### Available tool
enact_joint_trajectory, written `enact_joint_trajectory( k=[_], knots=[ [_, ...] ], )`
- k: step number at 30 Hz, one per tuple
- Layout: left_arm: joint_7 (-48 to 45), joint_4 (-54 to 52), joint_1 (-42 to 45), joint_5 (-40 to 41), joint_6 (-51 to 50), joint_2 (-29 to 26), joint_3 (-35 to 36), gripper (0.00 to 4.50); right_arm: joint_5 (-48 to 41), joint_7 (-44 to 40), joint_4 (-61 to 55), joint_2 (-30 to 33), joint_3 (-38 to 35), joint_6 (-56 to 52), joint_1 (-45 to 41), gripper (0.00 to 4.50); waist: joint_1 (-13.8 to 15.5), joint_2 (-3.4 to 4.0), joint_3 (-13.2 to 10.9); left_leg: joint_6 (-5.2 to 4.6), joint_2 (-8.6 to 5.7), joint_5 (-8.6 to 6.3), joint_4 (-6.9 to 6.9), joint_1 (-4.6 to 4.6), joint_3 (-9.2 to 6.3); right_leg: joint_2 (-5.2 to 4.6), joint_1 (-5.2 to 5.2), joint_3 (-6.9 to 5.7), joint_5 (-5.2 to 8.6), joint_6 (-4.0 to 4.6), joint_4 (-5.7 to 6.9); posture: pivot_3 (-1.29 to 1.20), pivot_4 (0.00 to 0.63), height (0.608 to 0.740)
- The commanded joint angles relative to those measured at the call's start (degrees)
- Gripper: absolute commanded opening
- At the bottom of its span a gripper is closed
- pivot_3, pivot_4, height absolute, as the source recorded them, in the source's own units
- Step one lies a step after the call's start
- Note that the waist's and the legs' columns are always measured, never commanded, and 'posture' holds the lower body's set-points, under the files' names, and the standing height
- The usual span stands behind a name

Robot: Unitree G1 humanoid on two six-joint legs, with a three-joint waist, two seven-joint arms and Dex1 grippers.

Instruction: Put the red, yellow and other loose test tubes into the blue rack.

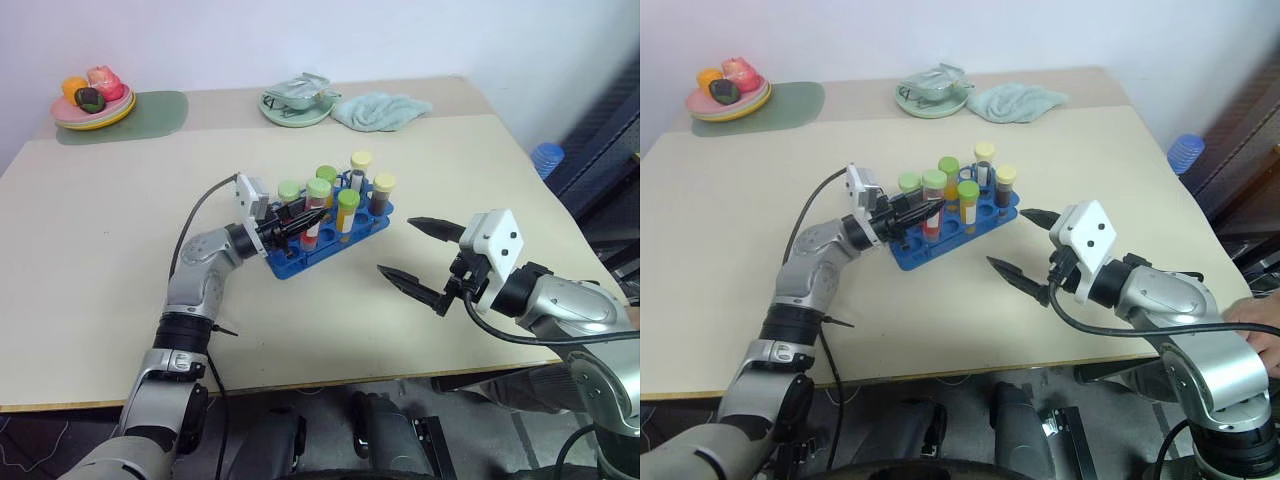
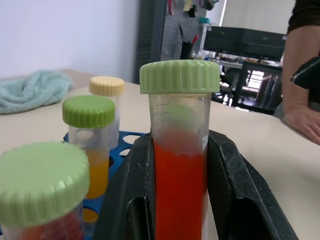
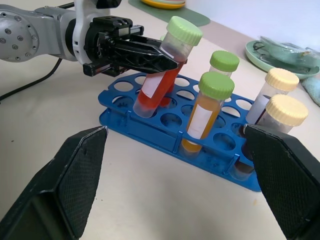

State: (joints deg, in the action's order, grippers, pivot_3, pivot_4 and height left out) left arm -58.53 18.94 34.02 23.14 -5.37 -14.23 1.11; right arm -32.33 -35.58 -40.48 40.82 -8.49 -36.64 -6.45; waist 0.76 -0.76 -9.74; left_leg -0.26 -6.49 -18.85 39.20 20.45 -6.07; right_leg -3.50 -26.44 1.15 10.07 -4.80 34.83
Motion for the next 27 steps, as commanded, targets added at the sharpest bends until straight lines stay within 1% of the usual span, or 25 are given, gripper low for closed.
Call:
enact_joint_trajectory(
  k=[1,8,15,22,24,26,27],
  knots=[
    [-0.40,-0.42,-0.95,-1.55,1.44,-0.39,-1.45,0.93,-0.55,0.34,-1.92,-0.28,-0.70,1.09,-0.69,4.50,0.01,0.00,0.00,0.00,0.00,0.00,0.00,-0.01,0.00,0.00,0.01,0.00,0.00,0.00,0.00,0.00,0.150,0.740],
    [2.64,1.56,-1.30,-5.19,6.36,0.44,-2.53,0.93,-0.51,0.09,-1.51,-0.39,-0.16,1.30,-1.01,4.50,0.01,0.00,0.01,-0.01,0.00,0.00,0.00,-0.04,0.00,0.00,0.04,0.00,0.00,0.00,-0.01,0.00,0.150,0.740],
    [5.77,2.34,-1.41,-6.77,9.37,0.68,-2.08,0.93,-0.26,-0.01,-0.95,-0.40,0.45,1.59,-1.73,4.50,0.05,-0.02,0.02,-0.01,0.00,0.00,0.01,-0.07,0.00,0.00,0.08,0.00,0.00,0.00,0.00,0.00,0.150,0.740],
    [5.22,0.21,-2.15,-5.17,8.98,1.71,-2.55,0.93,0.09,-0.04,-0.48,-0.53,1.09,2.26,-2.23,4.50,0.06,-0.02,0.03,-0.01,0.00,0.00,0.01,-0.08,0.00,0.00,0.09,0.00,0.00,0.00,0.01,0.00,0.150,0.740],
    [4.23,-1.39,-2.91,-3.77,6.01,0.92,-2.51,0.93,0.12,-0.05,-0.47,-0.49,1.08,2.38,-2.18,4.50,0.07,-0.02,0.03,-0.01,0.00,0.00,0.01,-0.08,0.00,0.00,0.09,0.00,0.00,0.00,0.01,0.00,0.150,0.740],
    [3.26,-2.69,-3.74,-2.77,4.12,0.17,-2.52,1.79,0.14,-0.09,-0.50,-0.43,1.01,2.49,-2.05,4.50,0.01,-0.02,0.03,-0.01,0.00,0.00,0.01,-0.08,0.00,0.00,0.09,0.00,0.00,-0.01,0.01,0.00,0.150,0.740],
    [3.51,-3.02,-3.99,-2.72,4.12,0.08,-2.43,2.12,0.13,-0.11,-0.50,-0.42,0.99,2.52,-2.01,4.50,-0.03,-0.02,0.03,-0.01,0.00,0.00,0.01,-0.08,0.00,0.00,0.08,0.00,0.00,-0.01,0.01,0.00,0.150,0.740]
  ],
)
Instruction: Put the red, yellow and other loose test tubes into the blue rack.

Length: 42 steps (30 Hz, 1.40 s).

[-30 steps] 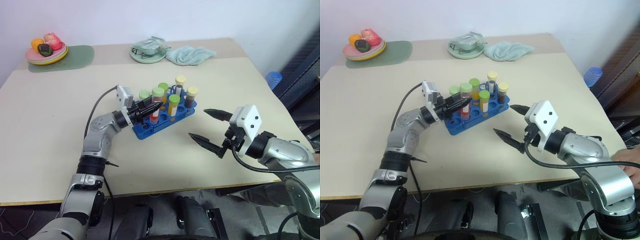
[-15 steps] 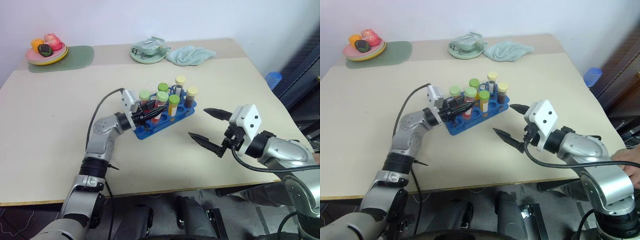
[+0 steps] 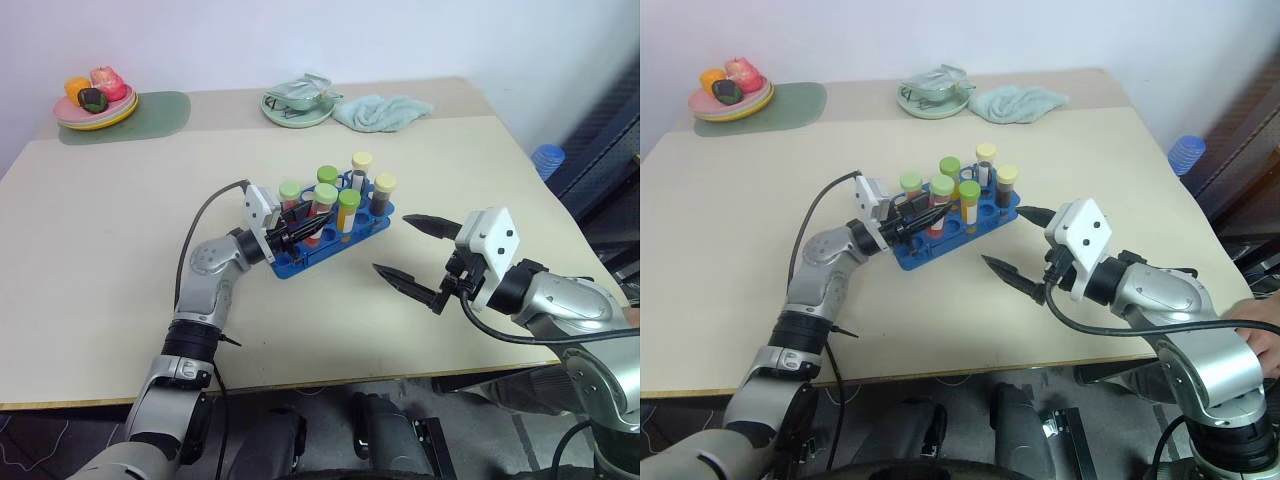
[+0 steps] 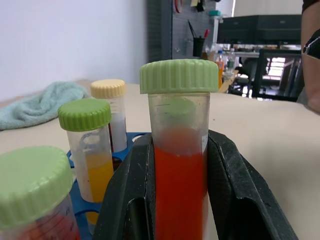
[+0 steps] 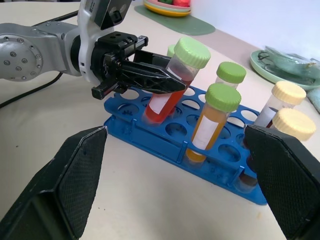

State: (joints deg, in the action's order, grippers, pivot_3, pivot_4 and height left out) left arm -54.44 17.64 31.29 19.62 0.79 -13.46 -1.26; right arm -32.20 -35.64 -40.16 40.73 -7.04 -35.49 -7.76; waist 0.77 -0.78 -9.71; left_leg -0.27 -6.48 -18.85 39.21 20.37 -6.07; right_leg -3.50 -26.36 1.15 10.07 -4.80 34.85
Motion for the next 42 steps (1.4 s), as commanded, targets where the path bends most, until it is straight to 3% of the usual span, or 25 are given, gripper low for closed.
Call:
enact_joint_trajectory(
  k=[1,5,12,22,27,31,42],
  knots=[
    [-0.30,-1.92,-1.39,0.76,-1.91,-0.72,0.02,2.56,-0.02,-0.06,-0.82,-0.31,-0.47,1.39,-0.69,4.50,-0.03,0.00,0.00,0.00,0.00,0.00,0.00,0.00,0.00,0.00,0.00,0.00,0.00,0.00,0.00,0.00,0.150,0.740],
    [2.46,-2.50,-2.41,-0.17,0.64,-0.35,1.28,4.47,-0.07,-0.24,-0.69,-0.19,-0.38,1.49,-0.81,4.50,0.06,-0.01,0.00,0.00,0.00,0.00,0.00,0.02,0.00,0.01,-0.02,0.00,0.00,0.00,0.00,0.00,0.150,0.740],
    [3.01,-8.89,-5.82,1.39,0.07,-2.46,2.51,4.47,-0.06,-1.02,0.24,-0.15,0.28,1.81,-1.83,4.50,-0.05,0.00,0.00,-0.01,0.01,0.00,-0.02,0.02,0.00,0.01,-0.03,0.01,0.00,0.00,-0.02,0.00,0.150,0.740],
    [2.58,-21.99,-14.79,8.63,-7.68,-10.87,8.46,4.47,-0.08,-2.11,1.95,-0.40,-1.09,3.27,0.82,4.50,0.01,0.00,0.00,-0.03,0.03,-0.02,-0.05,0.02,0.00,0.02,-0.03,0.00,0.01,0.00,-0.05,0.00,0.150,0.740],
    [3.05,-27.43,-20.94,11.16,-11.24,-15.04,11.97,4.47,0.51,-1.95,3.51,-0.57,-4.44,5.41,5.18,4.50,0.01,0.01,-0.01,-0.06,0.03,-0.04,-0.06,0.03,0.00,0.02,-0.01,0.00,0.01,0.00,-0.09,0.00,0.150,0.740],
    [0.84,-32.50,-31.15,13.14,-13.63,-20.93,17.25,4.47,1.36,-1.54,6.69,-1.56,-9.71,8.08,10.43,4.50,-0.19,0.03,0.00,-0.08,0.08,-0.06,-0.15,0.01,0.01,0.06,-0.02,0.01,0.01,0.00,-0.16,0.00,0.150,0.740],
    [0.98,-38.56,-40.16,15.47,-15.62,-23.26,19.78,4.47,2.41,-7.05,12.85,-0.56,-16.18,14.80,17.36,4.50,-0.03,0.07,0.00,-0.43,0.09,-0.26,-0.13,-0.02,0.01,0.06,0.17,-0.04,0.01,-0.01,-0.33,0.00,0.150,0.740]
  ],
)
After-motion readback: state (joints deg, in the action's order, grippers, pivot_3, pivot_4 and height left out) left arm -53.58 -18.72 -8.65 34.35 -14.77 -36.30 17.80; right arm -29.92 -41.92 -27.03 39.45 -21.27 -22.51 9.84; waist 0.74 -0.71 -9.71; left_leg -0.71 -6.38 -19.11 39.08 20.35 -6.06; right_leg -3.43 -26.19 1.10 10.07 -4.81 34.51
